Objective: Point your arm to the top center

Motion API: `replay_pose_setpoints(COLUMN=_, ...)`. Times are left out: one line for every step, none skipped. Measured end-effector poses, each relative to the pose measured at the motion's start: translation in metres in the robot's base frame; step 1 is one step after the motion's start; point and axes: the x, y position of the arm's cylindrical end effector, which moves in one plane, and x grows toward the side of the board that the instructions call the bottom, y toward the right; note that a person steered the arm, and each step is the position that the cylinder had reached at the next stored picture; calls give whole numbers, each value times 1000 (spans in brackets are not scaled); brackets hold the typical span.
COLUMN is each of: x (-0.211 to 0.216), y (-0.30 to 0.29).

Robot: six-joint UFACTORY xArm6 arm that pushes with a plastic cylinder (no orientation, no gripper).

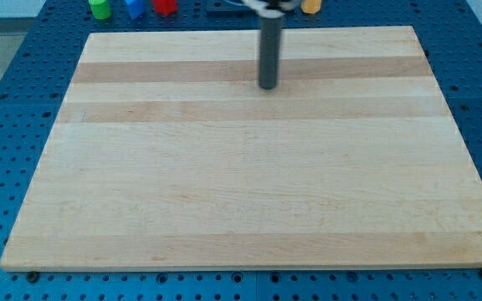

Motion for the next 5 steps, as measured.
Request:
replay_pose_setpoints(x=12, y=-5)
replay_pose_setpoints(x=53, y=9)
replay_pose_setpoints(x=49, y=-20)
replay_pose_setpoints(x=115, y=-40)
replay_pose_setpoints(x=123, y=-40)
